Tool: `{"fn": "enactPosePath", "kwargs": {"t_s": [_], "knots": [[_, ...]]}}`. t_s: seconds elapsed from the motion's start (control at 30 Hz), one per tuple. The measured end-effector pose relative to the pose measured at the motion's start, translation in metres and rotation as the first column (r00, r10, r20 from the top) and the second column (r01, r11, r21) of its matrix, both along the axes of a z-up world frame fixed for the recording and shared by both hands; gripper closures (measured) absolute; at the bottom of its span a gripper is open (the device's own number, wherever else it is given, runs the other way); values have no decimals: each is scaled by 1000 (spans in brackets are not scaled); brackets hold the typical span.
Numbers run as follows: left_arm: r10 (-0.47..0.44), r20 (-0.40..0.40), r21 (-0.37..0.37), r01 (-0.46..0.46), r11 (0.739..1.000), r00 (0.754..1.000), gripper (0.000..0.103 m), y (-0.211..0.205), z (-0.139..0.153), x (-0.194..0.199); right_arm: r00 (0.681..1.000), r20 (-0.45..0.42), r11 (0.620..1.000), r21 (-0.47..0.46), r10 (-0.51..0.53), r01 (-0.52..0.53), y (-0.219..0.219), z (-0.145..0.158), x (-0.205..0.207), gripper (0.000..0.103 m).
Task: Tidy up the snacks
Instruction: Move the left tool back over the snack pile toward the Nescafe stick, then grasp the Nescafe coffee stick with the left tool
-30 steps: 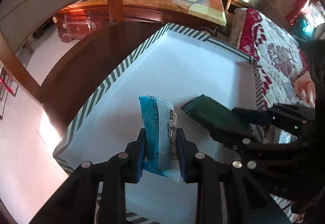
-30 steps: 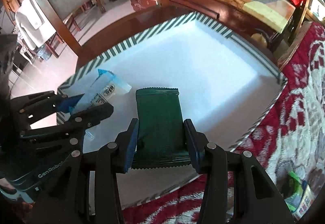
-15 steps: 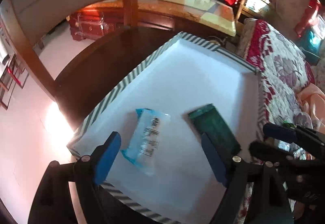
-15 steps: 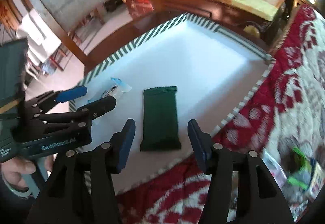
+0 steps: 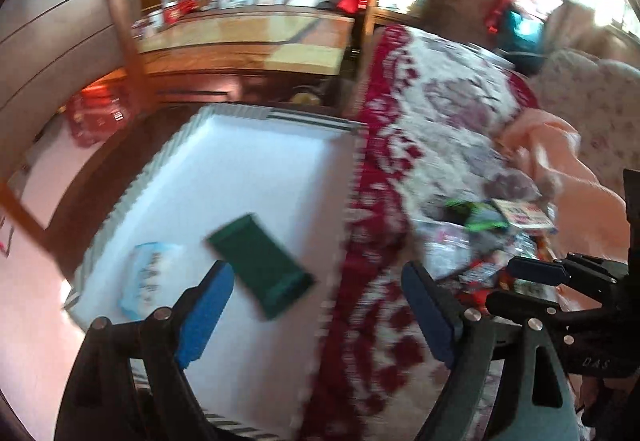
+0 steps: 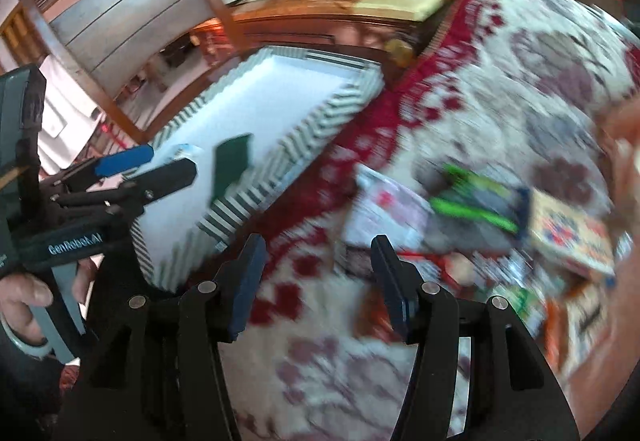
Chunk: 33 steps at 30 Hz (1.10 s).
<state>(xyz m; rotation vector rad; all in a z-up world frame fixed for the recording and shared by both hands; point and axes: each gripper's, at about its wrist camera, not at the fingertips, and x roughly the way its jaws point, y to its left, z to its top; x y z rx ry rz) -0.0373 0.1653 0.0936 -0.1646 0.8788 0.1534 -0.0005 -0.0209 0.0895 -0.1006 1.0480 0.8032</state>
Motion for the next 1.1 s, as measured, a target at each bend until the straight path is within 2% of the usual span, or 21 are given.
{"fn": "enactPosePath", "kwargs": {"t_s": [0.13,0.27,0.37,0.43,0.5,0.7,0.87,1.0,1.07,1.1], "knots": [[-130,-6,23,131,991,991,15,-37,0,11,998,-6,997,-23,-68,68,-45,-7,-5,48],[-265,-30,62,266,962,964,15,-76,-6,20,990,-26,990,-31,-137,136,-80,-17,-5,48],[-372,-51,95,375,922,927,15,-105,-11,29,983,-42,984,-34,-178,177,-98,-21,-3,48],[-455,-72,105,461,881,887,15,-122,-15,36,981,-39,982,-33,-188,186,-106,-20,-4,48],[-504,-94,117,512,851,858,15,-133,-20,43,979,-37,980,-28,-199,198,-112,-19,-3,48],[-577,-180,64,594,802,797,16,-146,-39,65,974,-46,975,-6,-223,223,-121,-17,-1,48],[-610,-241,41,636,770,755,36,-153,-55,77,972,-62,974,-2,-226,227,-123,-21,2,48],[-631,-242,23,654,756,737,49,-159,-57,81,969,-75,972,-10,-236,236,-127,-25,6,48],[-635,-248,7,656,754,732,72,-160,-58,83,967,-82,971,-11,-240,240,-128,-27,8,48],[-637,-249,-1,657,754,730,75,-160,-58,83,967,-84,970,-11,-243,243,-129,-28,8,48]]}}
